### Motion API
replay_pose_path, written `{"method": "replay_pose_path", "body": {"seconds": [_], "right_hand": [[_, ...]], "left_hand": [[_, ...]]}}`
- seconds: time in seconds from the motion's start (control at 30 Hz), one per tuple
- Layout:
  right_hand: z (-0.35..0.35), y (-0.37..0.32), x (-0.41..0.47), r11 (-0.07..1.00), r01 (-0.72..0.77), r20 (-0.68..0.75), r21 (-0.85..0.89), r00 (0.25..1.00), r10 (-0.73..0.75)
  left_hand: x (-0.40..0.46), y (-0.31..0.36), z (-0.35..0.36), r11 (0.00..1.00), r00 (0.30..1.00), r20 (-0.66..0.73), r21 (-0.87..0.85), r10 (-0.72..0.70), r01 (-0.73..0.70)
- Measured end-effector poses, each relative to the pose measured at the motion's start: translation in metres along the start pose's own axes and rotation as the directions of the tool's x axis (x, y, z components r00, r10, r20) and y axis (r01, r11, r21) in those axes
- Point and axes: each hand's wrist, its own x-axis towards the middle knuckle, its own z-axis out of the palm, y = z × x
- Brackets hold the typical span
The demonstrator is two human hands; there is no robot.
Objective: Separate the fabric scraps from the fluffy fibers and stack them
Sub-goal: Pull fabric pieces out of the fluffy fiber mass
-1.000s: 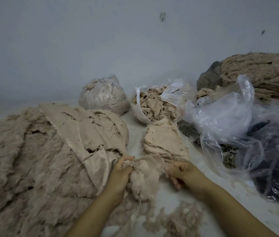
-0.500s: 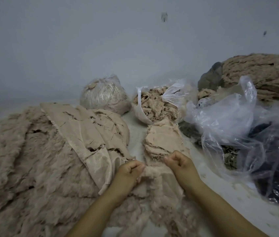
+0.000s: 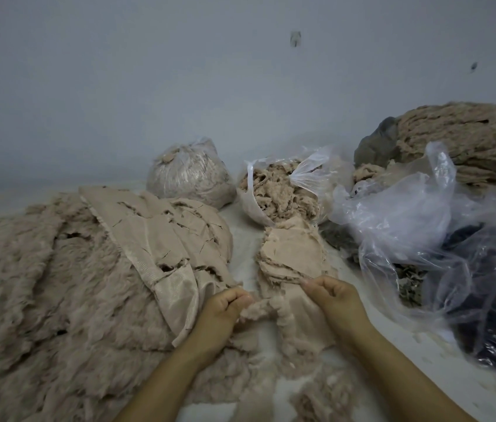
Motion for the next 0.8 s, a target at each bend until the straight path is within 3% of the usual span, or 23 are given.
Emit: {"method": "replay_pose_path", "body": {"seconds": [0.1,0.27,0.43,0.5,0.6,0.7,0.77,0.8], "right_hand": [[0.003,-0.004,-0.001,0.998,0.062,-0.046,0.007,0.997,-0.062],[0.018,-0.007,-0.013,0.983,0.183,0.071,0.033,0.980,-0.185],[0.021,-0.012,-0.012,0.998,-0.055,0.256,0.034,0.966,0.045],[0.024,-0.005,-0.011,0.997,-0.078,0.292,-0.011,0.953,0.078],[0.024,0.002,-0.003,0.999,-0.028,0.088,-0.045,0.996,0.032],[0.017,0.000,0.006,0.995,-0.031,-0.160,0.091,0.986,0.045],[0.016,-0.002,0.004,0.994,-0.061,-0.121,0.086,0.990,0.071],[0.017,0.000,0.001,0.992,-0.109,-0.016,0.067,0.994,0.110]], "left_hand": [[-0.003,0.002,0.001,0.999,0.996,0.091,0.050,0.009,-0.014],[0.000,0.011,0.021,0.982,0.975,0.186,0.165,-0.124,0.093],[0.003,0.019,0.031,0.996,0.976,0.220,0.083,-0.002,-0.016],[0.001,0.017,0.031,0.993,0.974,0.224,0.107,0.023,-0.048],[0.001,0.005,0.026,0.989,0.998,0.058,0.146,0.020,-0.028],[0.002,0.000,0.021,0.991,0.999,0.046,0.132,0.012,-0.018],[0.002,0.001,0.019,0.997,0.999,0.045,0.082,-0.003,-0.001],[0.003,0.002,0.018,0.999,0.999,0.038,0.052,-0.012,0.010]]}}
